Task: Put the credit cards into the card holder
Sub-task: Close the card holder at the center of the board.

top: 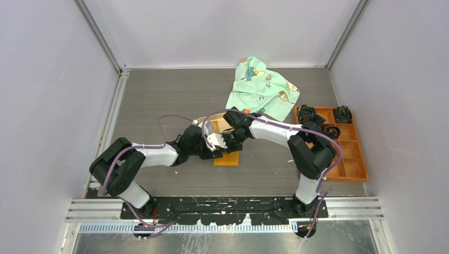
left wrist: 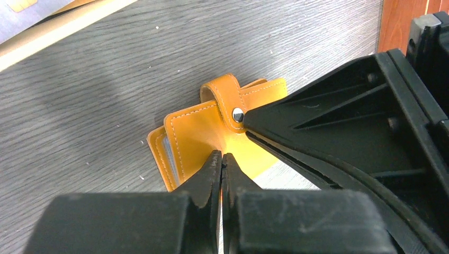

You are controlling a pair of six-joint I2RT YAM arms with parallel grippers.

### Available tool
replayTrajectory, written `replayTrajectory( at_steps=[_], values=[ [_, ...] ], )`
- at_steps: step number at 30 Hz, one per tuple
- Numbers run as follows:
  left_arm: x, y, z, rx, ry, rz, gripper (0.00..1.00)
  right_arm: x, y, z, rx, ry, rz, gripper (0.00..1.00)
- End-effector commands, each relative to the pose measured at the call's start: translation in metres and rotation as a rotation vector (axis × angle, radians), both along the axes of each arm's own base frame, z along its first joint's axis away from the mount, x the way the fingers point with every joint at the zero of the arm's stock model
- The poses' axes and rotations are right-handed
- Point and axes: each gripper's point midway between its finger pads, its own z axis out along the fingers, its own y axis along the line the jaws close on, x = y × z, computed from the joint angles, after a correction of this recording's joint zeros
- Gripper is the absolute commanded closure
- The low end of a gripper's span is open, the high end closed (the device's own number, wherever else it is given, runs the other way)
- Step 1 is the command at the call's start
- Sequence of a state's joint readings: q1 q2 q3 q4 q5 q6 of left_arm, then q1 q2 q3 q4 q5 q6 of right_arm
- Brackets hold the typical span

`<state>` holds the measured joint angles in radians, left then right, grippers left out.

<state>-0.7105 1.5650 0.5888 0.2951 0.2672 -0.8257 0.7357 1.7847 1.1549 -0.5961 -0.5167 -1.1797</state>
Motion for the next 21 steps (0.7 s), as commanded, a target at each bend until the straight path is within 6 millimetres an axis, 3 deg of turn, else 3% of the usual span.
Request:
replayTrajectory(
  at_steps=[1, 7, 11, 17, 21],
  values=[
    [0.0112, -0.0072, 0.0097, -0.027, -0.041, -0.008, 1.0, 0.0106, 0.0141, 0.0209, 0.054, -0.012, -0.069, 0.9],
    [0.0111, -0.0065, 0.006, -0.024, -0.032, -0.005, 1.0, 0.0089, 0.0151, 0.0248, 0.062, 0.008, -0.095, 0.98],
    [0.0107, -0.0054, 0.0035, -0.021, -0.027, -0.002, 1.0, 0.0103, 0.0124, 0.0247, 0.059, -0.003, -0.096, 0.97],
    [0.0104, -0.0038, 0.0021, -0.02, -0.023, 0.001, 1.0, 0.0089, 0.0129, 0.0284, 0.086, -0.018, -0.092, 0.7],
    [0.0094, -0.004, 0.001, -0.02, -0.019, -0.001, 1.0, 0.0108, 0.0144, 0.0265, 0.088, -0.026, -0.096, 0.61]
  ],
)
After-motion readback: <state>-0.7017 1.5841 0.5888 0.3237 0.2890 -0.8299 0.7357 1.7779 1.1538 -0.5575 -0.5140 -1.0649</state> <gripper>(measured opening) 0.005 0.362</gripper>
